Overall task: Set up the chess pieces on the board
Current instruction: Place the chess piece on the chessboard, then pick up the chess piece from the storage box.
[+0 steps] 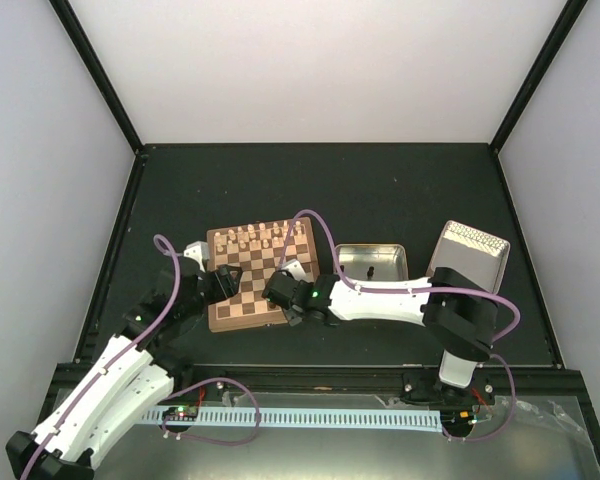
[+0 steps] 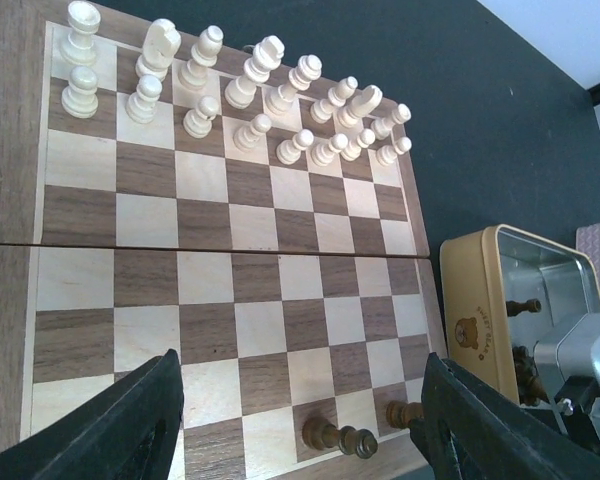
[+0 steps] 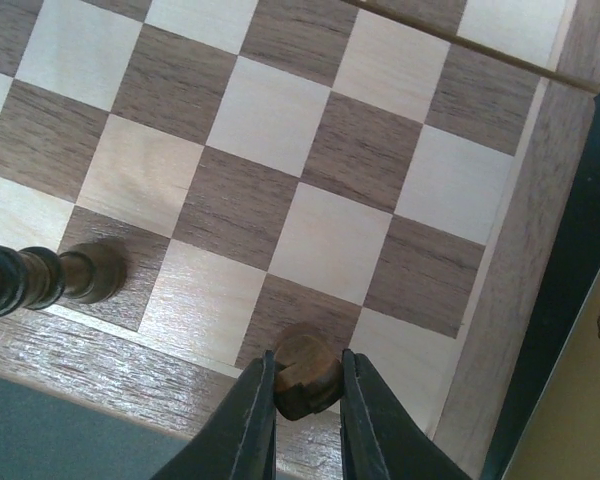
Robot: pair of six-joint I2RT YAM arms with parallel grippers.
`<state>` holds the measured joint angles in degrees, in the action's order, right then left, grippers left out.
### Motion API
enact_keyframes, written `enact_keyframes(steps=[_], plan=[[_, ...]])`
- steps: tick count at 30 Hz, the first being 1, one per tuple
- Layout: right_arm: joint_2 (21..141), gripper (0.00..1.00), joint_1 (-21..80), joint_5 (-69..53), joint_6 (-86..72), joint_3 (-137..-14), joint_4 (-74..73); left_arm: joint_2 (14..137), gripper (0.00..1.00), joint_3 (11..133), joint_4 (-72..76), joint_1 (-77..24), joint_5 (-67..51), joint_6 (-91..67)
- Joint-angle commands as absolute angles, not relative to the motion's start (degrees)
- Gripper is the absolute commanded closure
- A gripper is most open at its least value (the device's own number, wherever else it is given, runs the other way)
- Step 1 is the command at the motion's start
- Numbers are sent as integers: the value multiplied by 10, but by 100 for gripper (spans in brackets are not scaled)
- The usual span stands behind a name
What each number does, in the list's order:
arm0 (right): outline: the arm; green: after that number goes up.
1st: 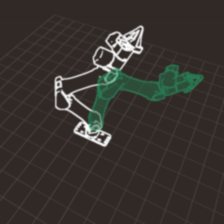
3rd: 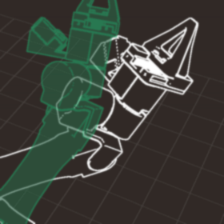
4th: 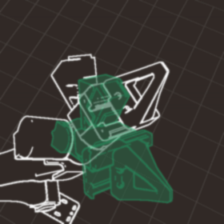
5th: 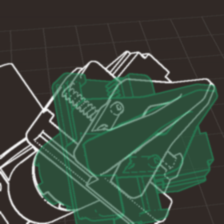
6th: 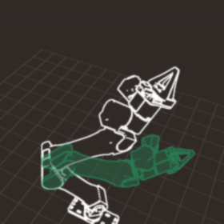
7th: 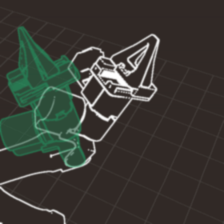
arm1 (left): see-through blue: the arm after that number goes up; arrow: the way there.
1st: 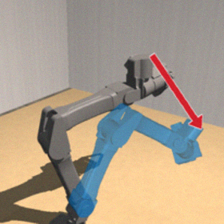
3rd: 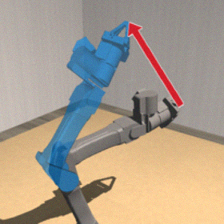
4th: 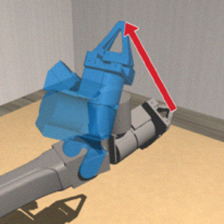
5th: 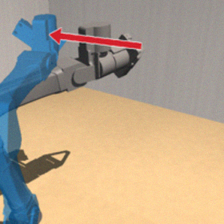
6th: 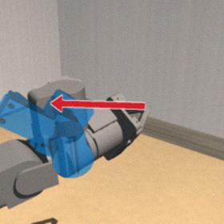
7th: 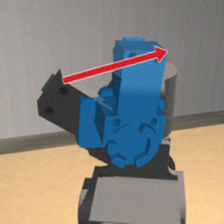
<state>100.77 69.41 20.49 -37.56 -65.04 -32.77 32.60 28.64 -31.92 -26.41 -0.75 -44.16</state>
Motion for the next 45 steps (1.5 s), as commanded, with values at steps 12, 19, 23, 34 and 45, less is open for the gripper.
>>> enact_keyframes(steps=[12,19,23,34,45], plan=[[992,71,697,214,-387,-654,-315,321,33,287,-328,-250,-31,-441],[926,67,688,222,-429,-642,-315,318,32,296,-332,-249,-34,-428],[873,65,666,225,-468,-614,-309,319,31,306,-331,-250,-52,-403],[695,65,530,227,-580,-453,-292,338,31,321,-321,-249,-84,-380],[661,64,472,204,-571,-410,-293,363,30,331,-316,-250,-90,-376]])
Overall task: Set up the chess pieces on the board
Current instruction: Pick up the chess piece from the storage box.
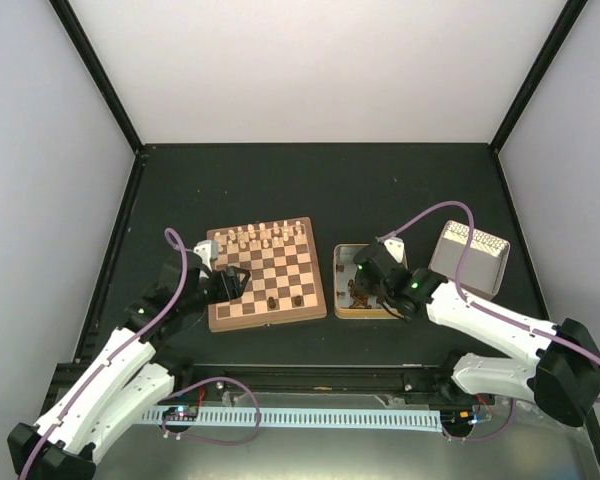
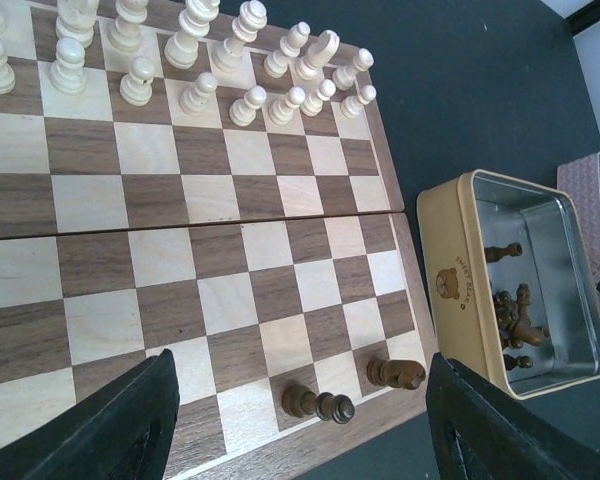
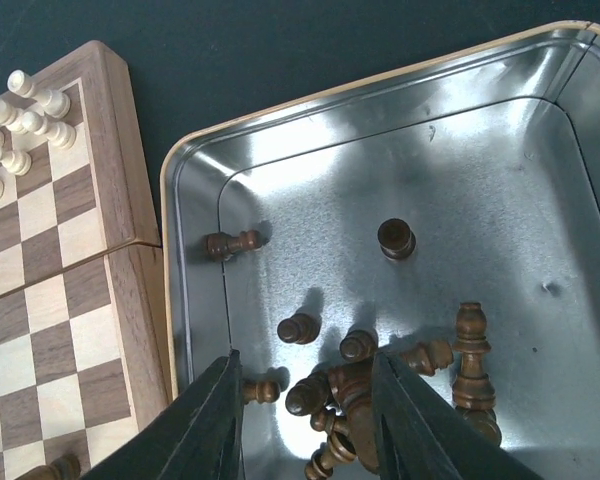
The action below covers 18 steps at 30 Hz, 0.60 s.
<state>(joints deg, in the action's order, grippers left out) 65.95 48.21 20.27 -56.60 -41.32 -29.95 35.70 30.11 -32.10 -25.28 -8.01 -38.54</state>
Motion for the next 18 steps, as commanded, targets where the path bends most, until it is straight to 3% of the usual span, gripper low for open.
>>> enact_keyframes(steps=[1,18], plan=[[663,64,469,204,-569,-410,-293,363,31,331,-316,-249,-90,-376],[739,63,380,180,-501,-408,-276,357,30,330,-322,-250,-66,-376]])
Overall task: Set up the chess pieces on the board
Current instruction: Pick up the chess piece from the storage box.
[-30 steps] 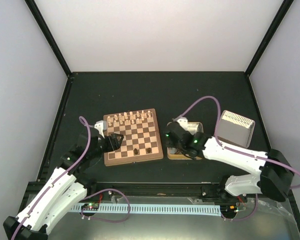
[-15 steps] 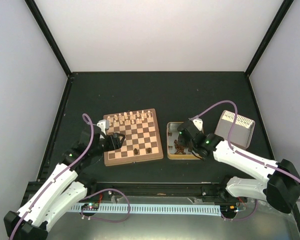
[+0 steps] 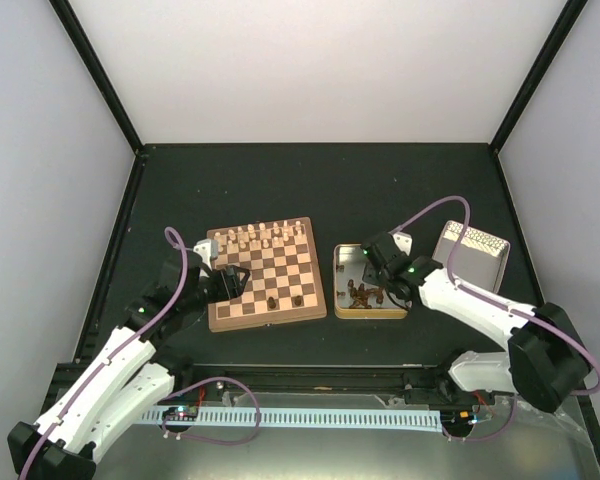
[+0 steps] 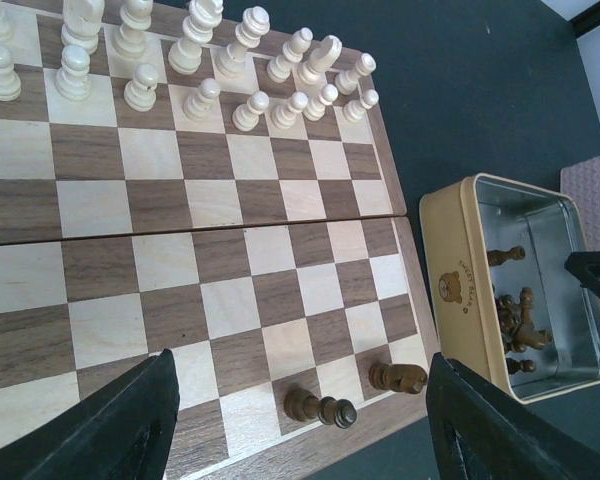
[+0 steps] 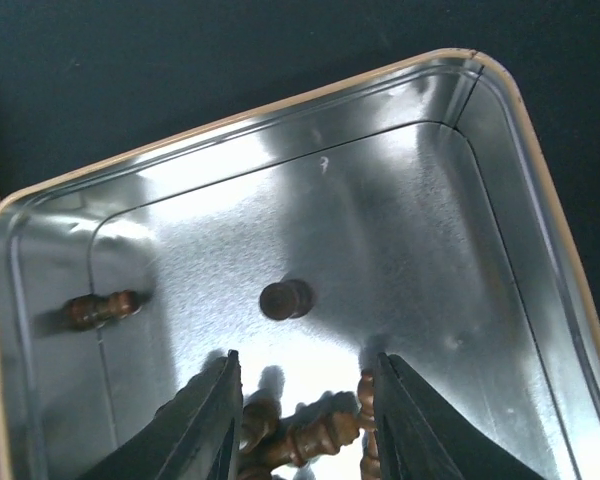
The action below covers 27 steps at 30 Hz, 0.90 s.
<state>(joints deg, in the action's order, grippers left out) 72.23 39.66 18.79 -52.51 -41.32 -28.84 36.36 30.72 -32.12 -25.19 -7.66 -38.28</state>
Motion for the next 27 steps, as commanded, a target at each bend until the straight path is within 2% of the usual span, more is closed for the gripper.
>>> enact_keyframes(steps=[1,14,27], plan=[[746,63,378,177,-496,-409,-273,356,30,330,-322,-249,-65,-375],[848,64,373,148,-431,-453,-263,359,30,328,-322,-249,-63,-374],[893,76,373,193,-407,-489,-268,362,31,327,-320,-249,-65,-374]])
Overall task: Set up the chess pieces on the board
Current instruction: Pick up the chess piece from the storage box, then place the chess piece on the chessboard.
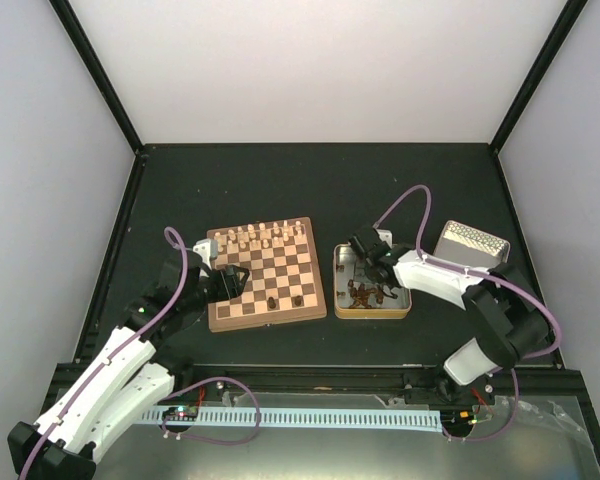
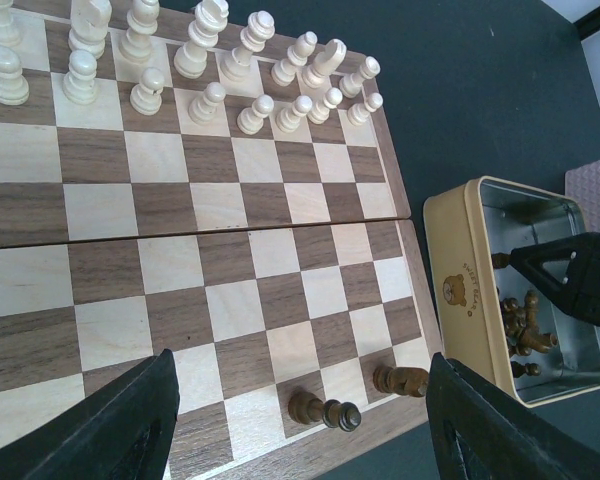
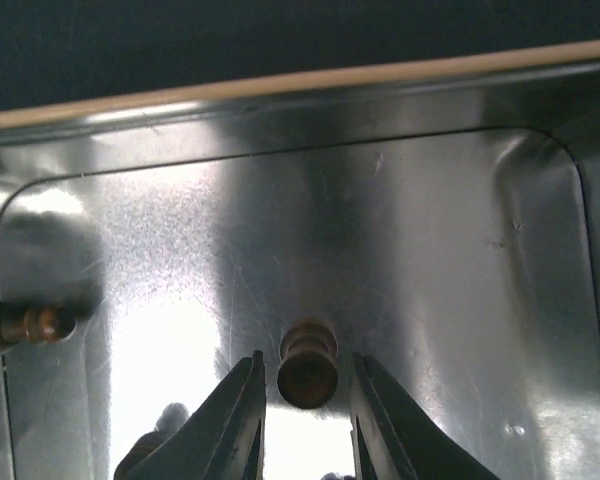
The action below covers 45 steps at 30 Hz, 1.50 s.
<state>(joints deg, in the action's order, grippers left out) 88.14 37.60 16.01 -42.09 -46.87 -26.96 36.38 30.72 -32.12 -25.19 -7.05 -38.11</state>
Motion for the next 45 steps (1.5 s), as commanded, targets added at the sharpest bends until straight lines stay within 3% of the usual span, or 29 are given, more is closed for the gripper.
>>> enact_keyframes(steps=[1,13,21,27,35,45], plan=[[898,77,373,197,-407,-493,-270,362,30,327,-320,-249,-65,-375],[889,95,374,222,-401,-489,-270,360,31,327,-321,-249,-66,-376],[801,96,410,200,-408,-503,-315,356,31,327,-326,-249,-64,-381],[766,95,495,196,-428,-547,-349,343,31,327,-337,-249,-43,-394],[825,94,604,188,-427,-629,-357,281,31,326,-369,-249,28,-419],[890,94,626,186,-445,-660,-365,234,30,326,-397,-249,59,-425]])
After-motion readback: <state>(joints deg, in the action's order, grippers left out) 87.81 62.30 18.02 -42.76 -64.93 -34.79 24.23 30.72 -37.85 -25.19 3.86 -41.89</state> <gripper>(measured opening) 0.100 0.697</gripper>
